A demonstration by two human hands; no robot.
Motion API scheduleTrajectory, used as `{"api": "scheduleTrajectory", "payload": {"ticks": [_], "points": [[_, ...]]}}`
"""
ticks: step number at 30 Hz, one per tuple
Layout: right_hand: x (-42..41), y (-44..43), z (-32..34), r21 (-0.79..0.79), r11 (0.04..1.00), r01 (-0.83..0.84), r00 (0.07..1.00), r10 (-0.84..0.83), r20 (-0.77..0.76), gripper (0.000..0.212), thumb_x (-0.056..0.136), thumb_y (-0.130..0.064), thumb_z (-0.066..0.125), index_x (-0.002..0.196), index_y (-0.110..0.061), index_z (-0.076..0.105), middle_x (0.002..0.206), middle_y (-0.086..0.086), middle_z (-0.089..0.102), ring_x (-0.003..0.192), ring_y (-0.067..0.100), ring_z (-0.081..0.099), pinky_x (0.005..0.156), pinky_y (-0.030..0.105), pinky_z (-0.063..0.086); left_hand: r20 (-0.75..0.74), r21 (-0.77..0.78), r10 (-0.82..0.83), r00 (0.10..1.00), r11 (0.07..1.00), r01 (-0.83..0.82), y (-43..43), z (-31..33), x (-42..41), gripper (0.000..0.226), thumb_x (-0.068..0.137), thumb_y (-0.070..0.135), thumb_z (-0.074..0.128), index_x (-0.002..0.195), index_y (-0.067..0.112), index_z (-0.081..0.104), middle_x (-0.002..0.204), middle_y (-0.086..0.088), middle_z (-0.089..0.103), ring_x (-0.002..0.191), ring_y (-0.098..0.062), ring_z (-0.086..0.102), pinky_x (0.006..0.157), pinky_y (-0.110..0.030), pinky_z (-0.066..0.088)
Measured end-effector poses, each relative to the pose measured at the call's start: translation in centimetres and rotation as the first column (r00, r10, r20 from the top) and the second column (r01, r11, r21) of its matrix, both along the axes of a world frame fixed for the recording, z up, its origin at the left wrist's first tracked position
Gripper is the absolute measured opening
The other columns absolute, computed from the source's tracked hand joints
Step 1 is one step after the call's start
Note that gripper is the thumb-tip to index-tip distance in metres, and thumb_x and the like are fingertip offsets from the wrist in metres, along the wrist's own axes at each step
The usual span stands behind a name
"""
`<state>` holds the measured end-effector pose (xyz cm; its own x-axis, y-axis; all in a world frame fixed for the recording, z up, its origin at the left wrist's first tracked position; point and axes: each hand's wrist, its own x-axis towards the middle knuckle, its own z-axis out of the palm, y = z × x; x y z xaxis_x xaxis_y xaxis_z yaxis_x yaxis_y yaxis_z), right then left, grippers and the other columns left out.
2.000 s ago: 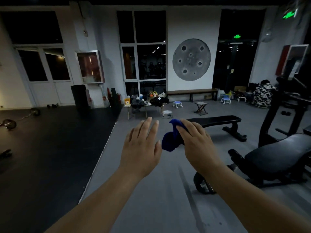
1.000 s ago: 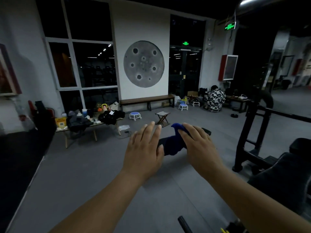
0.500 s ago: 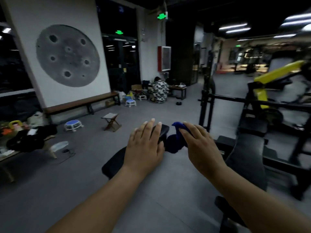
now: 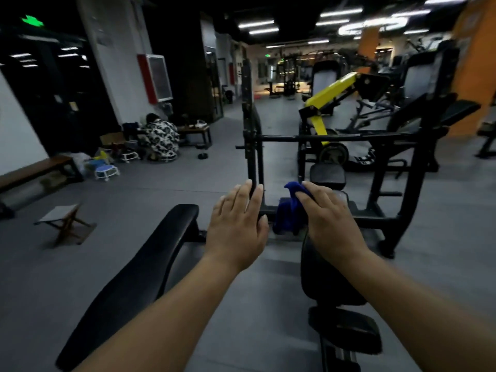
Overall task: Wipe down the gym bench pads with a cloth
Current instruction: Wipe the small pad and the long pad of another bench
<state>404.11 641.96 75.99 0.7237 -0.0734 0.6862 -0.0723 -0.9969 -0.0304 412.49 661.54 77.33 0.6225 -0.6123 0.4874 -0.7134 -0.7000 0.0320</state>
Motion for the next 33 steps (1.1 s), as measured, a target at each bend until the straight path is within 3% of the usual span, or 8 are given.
{"api": "scheduleTrajectory", "payload": {"ticks": [14, 22, 33], "points": [[16.9, -6.7, -2.0, 0.006, 0.939, 0.345, 0.938, -0.345, -0.027, 0.052, 0.084, -0.001, 0.061, 0.136, -0.006, 0.056, 0.143, 0.012, 0.049, 0.127, 0.033, 0.047, 0.103, 0.049, 0.044, -0.028, -0.023, -0.332, 0.943, 0.943, 0.331, -10.4, -1.6, 23.3, 0.066, 0.096, 0.046, 0.025, 0.157, 0.022, 0.020, 0.164, -0.005, 0.020, 0.150, -0.022, 0.018, 0.122, -0.044, 0.019], [28.6, -10.6, -3.2, 0.034, 0.906, 0.422, 0.906, -0.420, -0.052, 0.056, 0.082, 0.002, 0.059, 0.137, -0.006, 0.054, 0.143, 0.012, 0.049, 0.126, 0.032, 0.047, 0.105, 0.049, 0.044, -0.056, -0.016, -0.410, 0.910, 0.912, 0.410, -16.0, -2.6, 36.8, 0.065, 0.098, 0.047, 0.027, 0.157, 0.024, 0.016, 0.165, -0.003, 0.017, 0.151, -0.021, 0.016, 0.123, -0.044, 0.017], [39.9, -30.2, -7.6, 0.065, 0.860, 0.506, 0.861, -0.500, -0.092, 0.054, 0.082, 0.005, 0.059, 0.135, -0.003, 0.057, 0.139, 0.014, 0.053, 0.123, 0.034, 0.050, 0.105, 0.047, 0.044, -0.106, 0.005, -0.459, 0.882, 0.887, 0.462, -35.9, -6.5, 48.9, 0.064, 0.099, 0.044, 0.031, 0.158, 0.022, 0.019, 0.165, -0.004, 0.019, 0.151, -0.022, 0.017, 0.123, -0.043, 0.017]]}}
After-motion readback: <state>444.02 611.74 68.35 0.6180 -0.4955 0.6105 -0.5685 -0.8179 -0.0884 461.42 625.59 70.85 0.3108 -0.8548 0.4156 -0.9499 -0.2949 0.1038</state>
